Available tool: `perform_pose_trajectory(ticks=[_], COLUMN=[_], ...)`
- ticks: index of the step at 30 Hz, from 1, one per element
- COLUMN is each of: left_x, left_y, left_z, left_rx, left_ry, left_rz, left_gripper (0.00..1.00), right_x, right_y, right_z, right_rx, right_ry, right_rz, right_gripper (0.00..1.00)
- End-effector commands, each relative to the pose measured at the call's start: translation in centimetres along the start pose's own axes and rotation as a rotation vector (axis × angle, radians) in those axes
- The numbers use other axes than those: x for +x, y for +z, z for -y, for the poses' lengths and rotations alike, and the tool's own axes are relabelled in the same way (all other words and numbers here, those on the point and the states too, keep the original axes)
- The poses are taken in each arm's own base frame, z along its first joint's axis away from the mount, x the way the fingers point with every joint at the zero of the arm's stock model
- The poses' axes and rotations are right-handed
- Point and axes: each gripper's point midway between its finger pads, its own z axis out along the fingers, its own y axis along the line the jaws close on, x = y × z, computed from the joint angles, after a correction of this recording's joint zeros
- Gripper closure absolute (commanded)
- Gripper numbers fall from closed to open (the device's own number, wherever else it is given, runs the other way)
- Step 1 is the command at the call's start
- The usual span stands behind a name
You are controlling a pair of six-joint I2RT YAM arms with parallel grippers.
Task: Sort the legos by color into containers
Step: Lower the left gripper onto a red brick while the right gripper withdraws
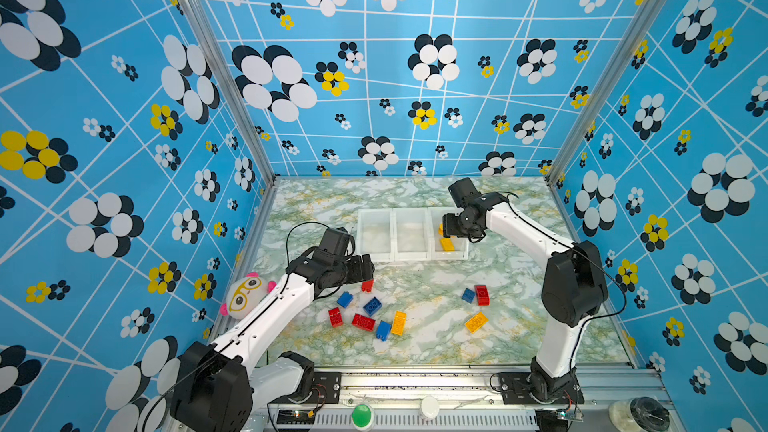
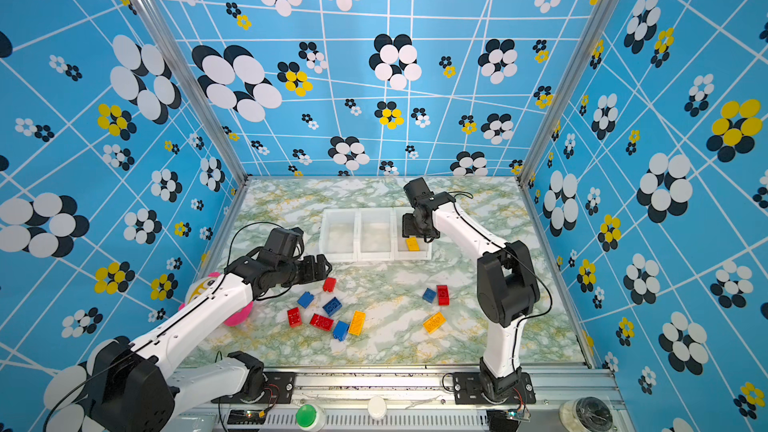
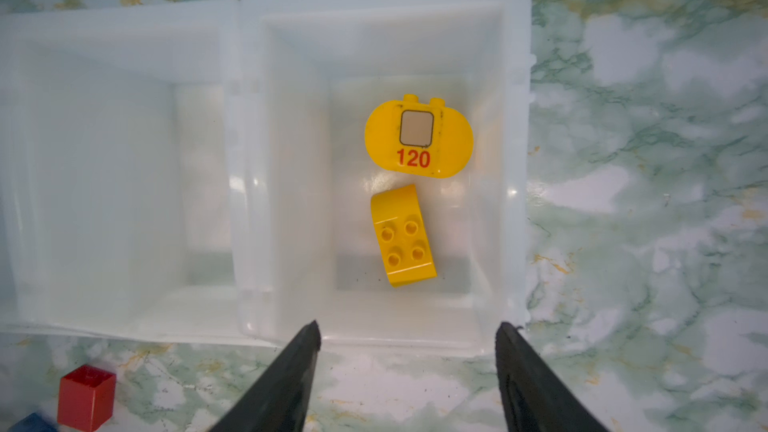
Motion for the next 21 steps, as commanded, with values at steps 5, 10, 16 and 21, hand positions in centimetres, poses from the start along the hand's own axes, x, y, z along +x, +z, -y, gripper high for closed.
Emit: perform_pose_trajectory(ticks=[5,10,16,21], left_x=[0.4,0.7,1.2,1.7], left_y=[0.4,1.0,2.0,3.3], left_z=[0.2,0.1,0.4,0.6], left_rx=[-0.087,-0.146,-0.187,-0.204], left_ry=[0.122,0.184,0.249,0.281], left_rz=[-0.062,-0.104,-0.147,-0.185], left_gripper=[0.11,0.15,0.22,0.26], right_x=[3.3,5.9,8.1,9.0], right_y=[-2.6,-3.9,-5.6,-6.6], right_z=[-0.1,0.0,0.9,1.4], right_rx=[-0.045,-0.073,-0.083,-0.089], right_ry=[0.026,0.041,0.067,0.08], right_rz=[0.0,-0.009,-0.002,0.006], right_gripper=[0.28,0.28,0.27,0.27])
